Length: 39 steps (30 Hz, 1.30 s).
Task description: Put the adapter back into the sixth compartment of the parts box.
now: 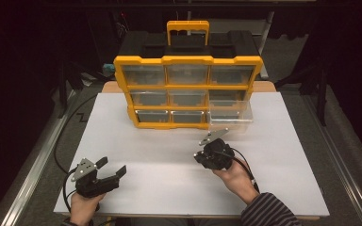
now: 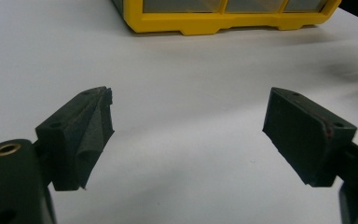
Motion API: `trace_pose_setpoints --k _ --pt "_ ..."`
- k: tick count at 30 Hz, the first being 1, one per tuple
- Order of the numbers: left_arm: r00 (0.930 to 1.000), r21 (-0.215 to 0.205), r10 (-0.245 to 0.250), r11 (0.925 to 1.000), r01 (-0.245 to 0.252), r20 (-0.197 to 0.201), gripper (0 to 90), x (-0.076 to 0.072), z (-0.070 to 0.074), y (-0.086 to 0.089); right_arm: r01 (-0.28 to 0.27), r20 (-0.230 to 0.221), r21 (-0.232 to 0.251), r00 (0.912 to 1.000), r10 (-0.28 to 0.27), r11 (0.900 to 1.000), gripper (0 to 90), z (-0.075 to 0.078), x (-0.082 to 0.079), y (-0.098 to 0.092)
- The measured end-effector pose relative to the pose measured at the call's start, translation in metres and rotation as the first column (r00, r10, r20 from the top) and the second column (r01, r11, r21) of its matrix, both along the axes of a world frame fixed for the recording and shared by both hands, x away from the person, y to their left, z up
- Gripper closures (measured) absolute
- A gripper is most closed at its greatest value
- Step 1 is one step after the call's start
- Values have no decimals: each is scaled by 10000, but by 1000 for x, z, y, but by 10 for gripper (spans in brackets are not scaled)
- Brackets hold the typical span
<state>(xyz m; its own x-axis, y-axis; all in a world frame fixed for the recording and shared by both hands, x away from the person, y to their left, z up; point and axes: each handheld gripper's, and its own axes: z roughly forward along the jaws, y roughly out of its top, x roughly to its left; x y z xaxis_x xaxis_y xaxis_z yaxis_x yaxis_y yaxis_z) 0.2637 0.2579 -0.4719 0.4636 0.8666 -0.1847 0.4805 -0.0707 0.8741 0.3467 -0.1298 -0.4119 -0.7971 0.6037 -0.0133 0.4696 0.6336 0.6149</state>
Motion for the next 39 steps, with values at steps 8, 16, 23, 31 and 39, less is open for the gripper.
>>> trace_pose_setpoints --k 8,16,23,31,39 --pt "10000 -6 -22 10000 22 23 164 0 0 0 459 116 647 9988 -467 9969 770 -1 -8 -26" --pt "10000 -96 32 9999 -32 -5 163 1 0 1 796 298 1061 9961 -832 9912 770 -4 -14 -47" --pt "10000 -57 9 10000 -9 -12 163 1 0 0 1127 277 1450 9926 -1179 9830 770 -4 -17 -64" --pt "10000 -46 88 10000 -88 3 162 1 1 2 1484 497 2053 9856 -1617 9674 770 1 -25 -88" --pt "10000 -13 48 10000 -49 -15 162 2 0 1 1786 610 2475 9780 -1993 9523 770 4 -29 -104"
